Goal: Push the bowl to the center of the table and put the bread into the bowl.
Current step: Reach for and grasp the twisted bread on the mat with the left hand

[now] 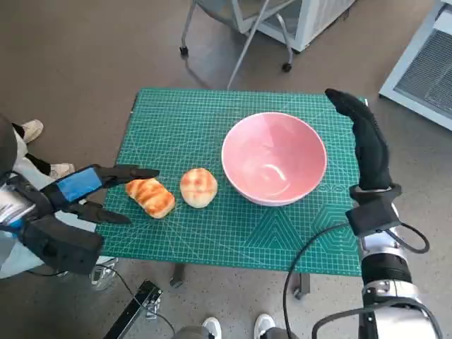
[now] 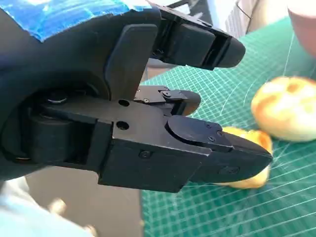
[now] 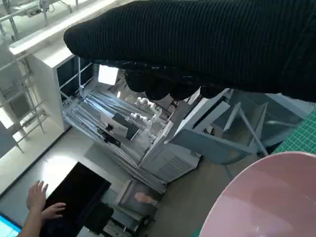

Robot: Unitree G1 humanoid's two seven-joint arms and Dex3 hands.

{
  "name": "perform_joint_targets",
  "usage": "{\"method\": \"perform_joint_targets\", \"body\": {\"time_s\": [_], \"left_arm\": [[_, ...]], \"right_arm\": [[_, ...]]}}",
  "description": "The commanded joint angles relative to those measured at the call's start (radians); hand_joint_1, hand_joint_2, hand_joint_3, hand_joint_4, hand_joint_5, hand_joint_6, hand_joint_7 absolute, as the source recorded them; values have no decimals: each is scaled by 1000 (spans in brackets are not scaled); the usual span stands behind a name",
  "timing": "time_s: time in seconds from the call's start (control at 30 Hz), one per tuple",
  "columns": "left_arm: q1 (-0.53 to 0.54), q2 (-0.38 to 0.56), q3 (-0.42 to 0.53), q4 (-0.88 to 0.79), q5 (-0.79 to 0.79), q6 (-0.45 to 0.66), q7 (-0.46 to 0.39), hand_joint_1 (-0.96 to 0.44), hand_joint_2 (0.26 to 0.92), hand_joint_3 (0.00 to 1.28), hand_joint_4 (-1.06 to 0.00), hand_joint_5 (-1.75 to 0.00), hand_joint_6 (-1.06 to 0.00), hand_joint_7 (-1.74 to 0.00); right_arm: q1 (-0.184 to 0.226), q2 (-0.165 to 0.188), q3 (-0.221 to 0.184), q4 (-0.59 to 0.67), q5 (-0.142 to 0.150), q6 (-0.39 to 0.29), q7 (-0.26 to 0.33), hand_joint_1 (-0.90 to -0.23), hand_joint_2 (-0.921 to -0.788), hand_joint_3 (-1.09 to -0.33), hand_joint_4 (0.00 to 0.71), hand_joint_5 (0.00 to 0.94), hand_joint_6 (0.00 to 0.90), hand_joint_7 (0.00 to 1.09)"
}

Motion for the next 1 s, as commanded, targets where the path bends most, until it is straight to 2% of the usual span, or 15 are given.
{"method": "perform_joint_targets", "body": {"time_s": [0.03,0.5,0.6,1.0], "left_arm": [[-43,7,-45,27,75,-21,59,-60,767,3,-422,-17,-552,-42],[-132,-19,-168,102,256,-15,212,-101,773,3,-460,-11,-590,-29],[-156,-29,-199,133,298,-10,243,-114,775,4,-459,-8,-593,-26],[-272,-81,-350,291,460,18,326,-114,837,23,-470,-8,-608,-19]], "right_arm": [[33,-2,6,-1,4,13,8,-536,-921,-934,320,29,-1,903],[48,-6,5,-8,8,13,6,-557,-921,-921,321,32,-1,901],[48,-7,2,-1,16,18,12,-561,-921,-918,319,31,-1,899],[59,-2,-4,-16,29,29,18,-561,-921,-914,315,30,0,907]]}}
